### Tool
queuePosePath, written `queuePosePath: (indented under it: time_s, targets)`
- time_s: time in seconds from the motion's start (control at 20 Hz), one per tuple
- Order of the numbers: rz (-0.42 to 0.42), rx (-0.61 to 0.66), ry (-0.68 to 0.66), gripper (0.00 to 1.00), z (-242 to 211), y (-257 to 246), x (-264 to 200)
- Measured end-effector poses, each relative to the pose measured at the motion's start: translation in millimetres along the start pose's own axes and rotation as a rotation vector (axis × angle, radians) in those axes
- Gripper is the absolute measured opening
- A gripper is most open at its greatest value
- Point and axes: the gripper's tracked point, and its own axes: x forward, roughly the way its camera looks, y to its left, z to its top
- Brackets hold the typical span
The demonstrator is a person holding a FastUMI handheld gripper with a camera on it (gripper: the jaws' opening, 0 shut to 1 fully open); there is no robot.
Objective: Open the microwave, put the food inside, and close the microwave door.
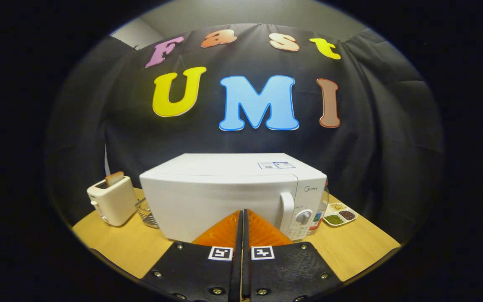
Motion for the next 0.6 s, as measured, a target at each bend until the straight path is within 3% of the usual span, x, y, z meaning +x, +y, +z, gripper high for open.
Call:
queuePosePath:
  time_s: [0.25, 0.6]
  targets:
    - [0.086, -0.009, -0.083, 0.02, 78, 33, -70]
    - [0.103, -0.05, -0.205, 0.02, 190, 58, -150]
